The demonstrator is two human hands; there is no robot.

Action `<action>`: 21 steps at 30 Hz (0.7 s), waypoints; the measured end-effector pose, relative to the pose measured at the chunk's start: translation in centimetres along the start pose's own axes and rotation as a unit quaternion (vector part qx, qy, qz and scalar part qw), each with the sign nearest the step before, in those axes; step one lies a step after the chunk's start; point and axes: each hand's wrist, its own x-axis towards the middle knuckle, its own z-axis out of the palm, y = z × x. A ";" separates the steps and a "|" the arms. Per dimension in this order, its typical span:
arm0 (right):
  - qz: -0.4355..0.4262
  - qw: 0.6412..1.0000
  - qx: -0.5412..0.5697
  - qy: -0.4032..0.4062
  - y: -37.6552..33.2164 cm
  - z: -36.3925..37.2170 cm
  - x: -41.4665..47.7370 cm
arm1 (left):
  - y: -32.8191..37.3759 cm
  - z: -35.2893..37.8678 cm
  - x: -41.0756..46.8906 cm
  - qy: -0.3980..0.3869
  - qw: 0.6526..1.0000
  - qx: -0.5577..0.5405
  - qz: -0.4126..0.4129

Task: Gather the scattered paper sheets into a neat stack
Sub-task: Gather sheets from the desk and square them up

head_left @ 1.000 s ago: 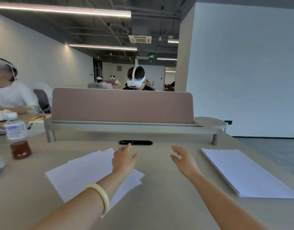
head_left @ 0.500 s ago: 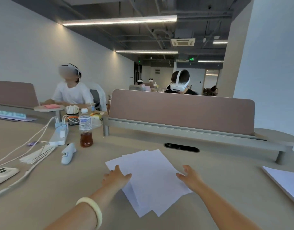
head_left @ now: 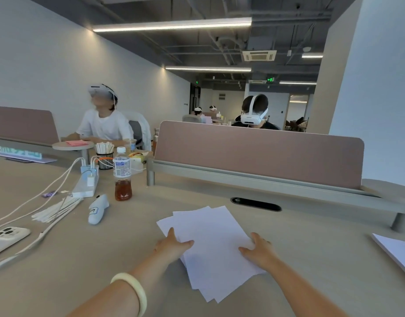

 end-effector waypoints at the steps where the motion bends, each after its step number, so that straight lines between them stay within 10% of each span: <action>1: -0.005 1.000 0.005 -0.006 -0.1 -0.1 -0.1 | -0.4 0.2 1.0 -0.003 0.999 -0.035 0.001; 21: -0.031 0.992 0.098 -0.073 -0.8 -1.1 -2.1 | 1.0 -1.1 0.9 -0.011 0.903 -0.425 -0.056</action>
